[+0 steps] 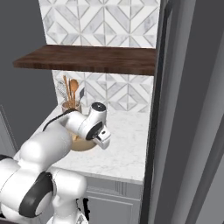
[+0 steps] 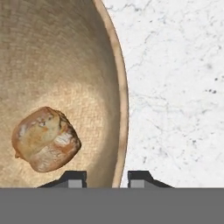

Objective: Open the cabinet, pick up the bread from the cabinet and place it in the basket. Then move the basket to the dining counter.

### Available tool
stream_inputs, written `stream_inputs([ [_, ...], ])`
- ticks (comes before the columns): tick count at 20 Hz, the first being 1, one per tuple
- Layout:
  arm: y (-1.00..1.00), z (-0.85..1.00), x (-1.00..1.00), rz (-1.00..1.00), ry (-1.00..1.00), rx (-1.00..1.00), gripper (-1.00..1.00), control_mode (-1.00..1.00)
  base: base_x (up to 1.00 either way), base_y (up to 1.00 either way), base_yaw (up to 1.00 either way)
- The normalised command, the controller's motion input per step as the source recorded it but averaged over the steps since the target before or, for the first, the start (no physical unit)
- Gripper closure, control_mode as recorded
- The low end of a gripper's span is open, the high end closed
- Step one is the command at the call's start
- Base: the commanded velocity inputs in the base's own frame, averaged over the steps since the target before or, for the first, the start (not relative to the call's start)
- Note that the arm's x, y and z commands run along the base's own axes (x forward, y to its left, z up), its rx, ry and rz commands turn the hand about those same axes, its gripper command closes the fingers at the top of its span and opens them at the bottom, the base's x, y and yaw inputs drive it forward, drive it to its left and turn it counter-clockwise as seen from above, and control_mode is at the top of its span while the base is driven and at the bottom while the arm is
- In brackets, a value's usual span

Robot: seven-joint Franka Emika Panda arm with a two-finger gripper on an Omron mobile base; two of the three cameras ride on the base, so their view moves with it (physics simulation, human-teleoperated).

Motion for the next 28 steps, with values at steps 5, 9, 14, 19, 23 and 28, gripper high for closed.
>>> stream_inputs([
  [5,0.09,-0.36,-0.26,-0.01,-0.02,-0.01,1.00,-1.00,0.00,0.00,0.00],
  [9,0.08,0.12,-0.53,-0.24,0.00,0.00,1.00,-1.00,0.00,0.00,0.00],
  [14,0.30,0.27,-0.44,-0.44,0.00,0.00,1.00,-1.00,0.00,0.00,0.00],
  [19,0.35,0.16,-0.32,-0.60,-0.02,0.05,1.00,-1.00,0.00,0.00,0.00],
  [23,0.01,0.74,-0.52,-0.43,-0.20,0.03,1.00,-1.00,0.00,0.00,0.00],
  [28,-0.04,0.85,-0.52,-0.27,-0.12,0.04,1.00,-1.00,0.00,0.00,0.00],
])
